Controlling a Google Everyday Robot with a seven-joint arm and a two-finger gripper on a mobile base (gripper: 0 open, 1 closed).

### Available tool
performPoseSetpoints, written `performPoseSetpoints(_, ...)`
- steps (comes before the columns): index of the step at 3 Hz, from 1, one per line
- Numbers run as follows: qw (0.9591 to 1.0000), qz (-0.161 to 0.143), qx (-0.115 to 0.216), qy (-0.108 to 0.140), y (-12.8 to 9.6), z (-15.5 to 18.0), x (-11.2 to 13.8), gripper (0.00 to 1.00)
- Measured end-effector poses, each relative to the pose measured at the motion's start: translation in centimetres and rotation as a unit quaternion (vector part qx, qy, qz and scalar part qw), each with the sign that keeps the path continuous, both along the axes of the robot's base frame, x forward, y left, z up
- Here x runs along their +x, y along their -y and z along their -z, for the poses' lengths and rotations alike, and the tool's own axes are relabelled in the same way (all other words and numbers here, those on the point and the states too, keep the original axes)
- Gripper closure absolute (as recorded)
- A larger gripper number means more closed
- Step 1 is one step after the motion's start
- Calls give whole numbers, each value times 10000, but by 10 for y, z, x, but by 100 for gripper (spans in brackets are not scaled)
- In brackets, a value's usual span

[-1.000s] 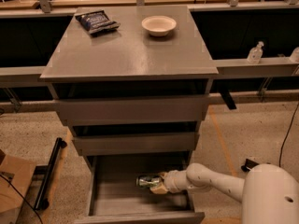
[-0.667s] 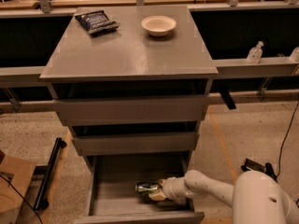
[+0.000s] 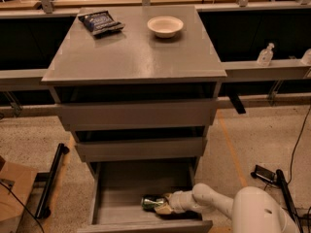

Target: Place green can into bottom drawer

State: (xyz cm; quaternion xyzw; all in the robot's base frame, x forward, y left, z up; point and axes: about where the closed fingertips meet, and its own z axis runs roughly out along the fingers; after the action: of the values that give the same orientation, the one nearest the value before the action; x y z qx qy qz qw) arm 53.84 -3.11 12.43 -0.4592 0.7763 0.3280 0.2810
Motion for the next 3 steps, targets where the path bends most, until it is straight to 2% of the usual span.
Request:
performPoseSetpoints(2, 9986, 108, 474, 205, -6, -41, 14, 15)
performPoseSetpoints(3, 9986, 99, 484, 197, -8, -40, 13, 0)
